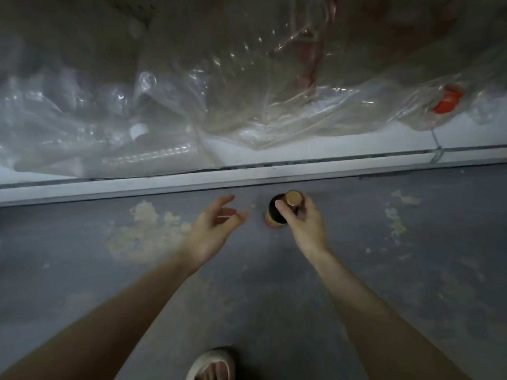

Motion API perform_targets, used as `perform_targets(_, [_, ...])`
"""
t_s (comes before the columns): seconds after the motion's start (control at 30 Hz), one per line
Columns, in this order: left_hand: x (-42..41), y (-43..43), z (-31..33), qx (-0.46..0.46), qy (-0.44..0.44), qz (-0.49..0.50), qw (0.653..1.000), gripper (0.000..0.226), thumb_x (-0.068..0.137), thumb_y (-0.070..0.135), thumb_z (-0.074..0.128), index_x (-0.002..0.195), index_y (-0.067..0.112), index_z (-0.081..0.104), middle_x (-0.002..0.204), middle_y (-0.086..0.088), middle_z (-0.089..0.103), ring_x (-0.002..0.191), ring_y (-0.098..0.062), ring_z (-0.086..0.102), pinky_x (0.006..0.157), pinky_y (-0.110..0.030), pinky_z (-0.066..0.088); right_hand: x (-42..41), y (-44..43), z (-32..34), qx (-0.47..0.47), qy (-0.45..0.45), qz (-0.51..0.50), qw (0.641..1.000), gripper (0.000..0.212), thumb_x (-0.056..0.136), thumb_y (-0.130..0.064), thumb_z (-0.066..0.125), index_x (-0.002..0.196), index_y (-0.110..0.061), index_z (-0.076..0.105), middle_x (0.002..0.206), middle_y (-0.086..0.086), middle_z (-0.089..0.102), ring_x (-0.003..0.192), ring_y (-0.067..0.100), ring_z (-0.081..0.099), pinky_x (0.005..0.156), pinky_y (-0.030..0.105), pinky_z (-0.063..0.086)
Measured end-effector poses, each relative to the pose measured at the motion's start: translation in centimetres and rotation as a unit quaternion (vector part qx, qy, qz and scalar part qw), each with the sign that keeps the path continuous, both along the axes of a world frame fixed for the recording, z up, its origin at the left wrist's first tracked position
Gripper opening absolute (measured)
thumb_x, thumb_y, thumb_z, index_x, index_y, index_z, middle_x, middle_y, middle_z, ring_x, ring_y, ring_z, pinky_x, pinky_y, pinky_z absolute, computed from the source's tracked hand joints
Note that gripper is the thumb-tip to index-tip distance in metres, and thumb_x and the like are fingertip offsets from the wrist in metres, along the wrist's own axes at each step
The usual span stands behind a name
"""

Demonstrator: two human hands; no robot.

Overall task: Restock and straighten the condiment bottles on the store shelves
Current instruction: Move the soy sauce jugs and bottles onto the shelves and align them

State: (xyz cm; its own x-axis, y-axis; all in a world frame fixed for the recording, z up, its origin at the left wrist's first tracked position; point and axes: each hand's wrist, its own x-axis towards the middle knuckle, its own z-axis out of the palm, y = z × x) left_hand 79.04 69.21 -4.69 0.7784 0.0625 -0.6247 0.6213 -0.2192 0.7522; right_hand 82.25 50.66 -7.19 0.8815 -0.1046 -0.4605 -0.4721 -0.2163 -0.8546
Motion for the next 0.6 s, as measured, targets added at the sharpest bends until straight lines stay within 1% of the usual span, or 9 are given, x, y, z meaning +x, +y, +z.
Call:
perform_targets(0.07, [0.2, 0.1, -2.0, -0.001, -0.005, -0.003, 1.0, 0.052, 0.088, 0.044, 0.061, 0.137, 0.034, 0.045, 0.117, 0.008, 0.059, 0.103, -0.004, 0.057, 0.073, -0.015, 0.044, 0.4, 0.0, -2.1, -0.01, -0.014, 0.01, 1.0, 0.021, 0.084, -0.023, 0.074, 0.097, -0.031, 0.059, 0.095, -0.018, 0.063, 0.09, -0.004, 0.058, 0.078, 0.009, 0.044])
perform_targets(0.1, [0.2, 0.1, -2.7, -0.004, -0.008, -0.004, 1.0, 0.055, 0.086, 0.046, 0.062, 0.137, 0.033, 0.045, 0.118, 0.007, 0.059, 0.104, -0.005, 0.057, 0.074, -0.016, 0.044, 0.5, -0.1, -3.0, -0.017, -0.022, 0.015, 1.0, 0.019, 0.084, -0.026, 0.073, 0.095, -0.032, 0.059, 0.095, -0.017, 0.063, 0.092, -0.001, 0.059, 0.081, 0.014, 0.044])
perform_targets(0.13, [0.3, 0.1, -3.6, -0.008, -0.012, -0.004, 1.0, 0.058, 0.085, 0.048, 0.061, 0.138, 0.033, 0.044, 0.119, 0.006, 0.059, 0.106, -0.007, 0.058, 0.074, -0.018, 0.045, 0.6, -0.1, -3.9, -0.026, -0.029, 0.021, 0.999, 0.016, 0.085, -0.027, 0.072, 0.096, -0.03, 0.06, 0.096, -0.014, 0.064, 0.094, 0.004, 0.06, 0.083, 0.016, 0.044])
perform_targets(0.17, [0.3, 0.0, -4.0, -0.012, -0.013, -0.003, 1.0, 0.06, 0.083, 0.05, 0.061, 0.139, 0.033, 0.044, 0.12, 0.006, 0.059, 0.108, -0.009, 0.058, 0.075, -0.018, 0.045, 0.6, -0.2, -4.3, -0.031, -0.035, 0.025, 0.999, 0.015, 0.087, -0.028, 0.07, 0.099, -0.026, 0.061, 0.097, -0.01, 0.065, 0.095, 0.008, 0.06, 0.082, 0.016, 0.043])
perform_targets(0.23, [0.4, -0.1, -4.5, -0.018, -0.02, -0.002, 1.0, 0.069, 0.077, 0.055, 0.06, 0.14, 0.031, 0.043, 0.12, 0.005, 0.058, 0.11, -0.012, 0.057, 0.075, -0.019, 0.045, 0.7, -0.2, -4.7, -0.034, -0.042, 0.036, 0.998, 0.015, 0.089, -0.028, 0.066, 0.102, -0.021, 0.061, 0.098, -0.006, 0.065, 0.096, 0.01, 0.06, 0.077, 0.012, 0.043])
perform_targets(0.3, [0.4, -0.2, -4.3, -0.022, -0.026, 0.001, 0.999, 0.076, 0.072, 0.058, 0.06, 0.14, 0.03, 0.043, 0.121, 0.004, 0.058, 0.11, -0.012, 0.058, 0.074, -0.018, 0.045, 0.7, -0.4, -4.7, -0.041, -0.045, 0.048, 0.997, 0.014, 0.091, -0.026, 0.065, 0.101, -0.018, 0.062, 0.097, -0.004, 0.064, 0.095, 0.01, 0.059, 0.078, 0.014, 0.043])
perform_targets(0.43, [-0.1, -0.5, -1.8, -0.016, -0.036, 0.002, 0.999, 0.059, 0.088, 0.045, 0.061, 0.142, 0.031, 0.041, 0.123, 0.005, 0.055, 0.107, -0.008, 0.055, 0.073, -0.014, 0.044, 0.3, -0.8, -2.4, -0.053, -0.058, 0.047, 0.996, 0.012, 0.092, -0.025, 0.064, 0.097, -0.014, 0.063, 0.093, -0.002, 0.064, 0.093, 0.012, 0.06, 0.081, 0.021, 0.046])
perform_targets(0.53, [-1.2, -0.8, 1.8, -0.014, -0.041, -0.004, 0.999, 0.058, 0.089, 0.045, 0.06, 0.142, 0.033, 0.04, 0.126, 0.005, 0.054, 0.106, -0.006, 0.056, 0.074, -0.014, 0.043, -0.5, -0.9, 1.1, -0.074, -0.067, 0.066, 0.993, 0.024, 0.09, -0.03, 0.065, 0.098, -0.007, 0.067, 0.094, 0.003, 0.068, 0.095, 0.016, 0.063, 0.087, 0.035, 0.051])
perform_targets(0.6, [-2.2, -1.1, 5.9, -0.02, -0.046, -0.005, 0.999, 0.057, 0.089, 0.044, 0.06, 0.142, 0.033, 0.041, 0.126, 0.005, 0.055, 0.102, -0.002, 0.056, 0.072, -0.012, 0.043, -1.1, -1.1, 5.2, -0.074, -0.074, 0.069, 0.992, 0.027, 0.09, -0.031, 0.065, 0.099, -0.006, 0.068, 0.095, 0.006, 0.07, 0.095, 0.017, 0.065, 0.089, 0.039, 0.053])
